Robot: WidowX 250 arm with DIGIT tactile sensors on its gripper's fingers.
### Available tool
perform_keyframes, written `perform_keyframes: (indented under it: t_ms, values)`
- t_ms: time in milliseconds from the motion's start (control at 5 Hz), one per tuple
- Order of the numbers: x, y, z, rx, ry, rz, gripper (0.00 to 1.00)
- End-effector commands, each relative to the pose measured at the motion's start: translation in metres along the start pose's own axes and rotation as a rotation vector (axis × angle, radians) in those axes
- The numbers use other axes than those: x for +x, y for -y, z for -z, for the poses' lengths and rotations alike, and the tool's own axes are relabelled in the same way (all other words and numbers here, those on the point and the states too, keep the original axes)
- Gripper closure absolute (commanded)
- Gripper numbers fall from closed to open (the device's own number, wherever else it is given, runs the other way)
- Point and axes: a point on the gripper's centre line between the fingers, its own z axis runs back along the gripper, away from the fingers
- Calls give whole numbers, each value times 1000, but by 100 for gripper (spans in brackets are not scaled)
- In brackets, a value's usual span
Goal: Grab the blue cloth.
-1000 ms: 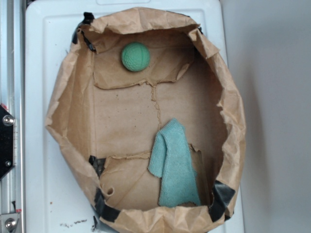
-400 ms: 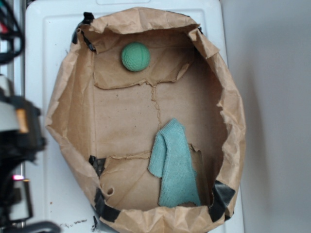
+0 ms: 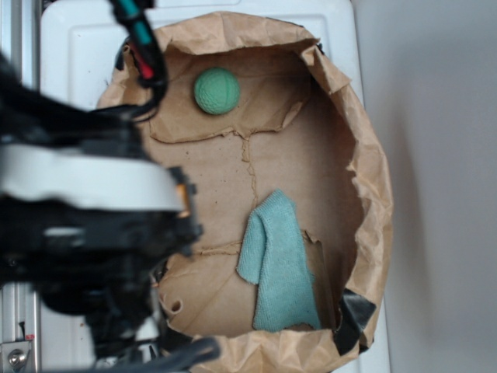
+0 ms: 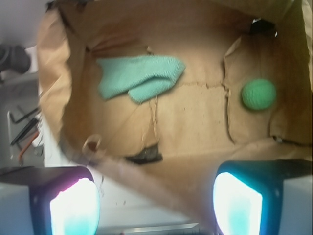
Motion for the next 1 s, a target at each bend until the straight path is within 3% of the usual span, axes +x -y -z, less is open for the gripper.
perform_keyframes:
  t_ms: [0, 200, 800]
  values:
    - [42, -20, 41, 29, 90, -179, 0]
    - [52, -17, 65, 30, 125, -308, 0]
    - [52, -17, 65, 30, 125, -308, 0]
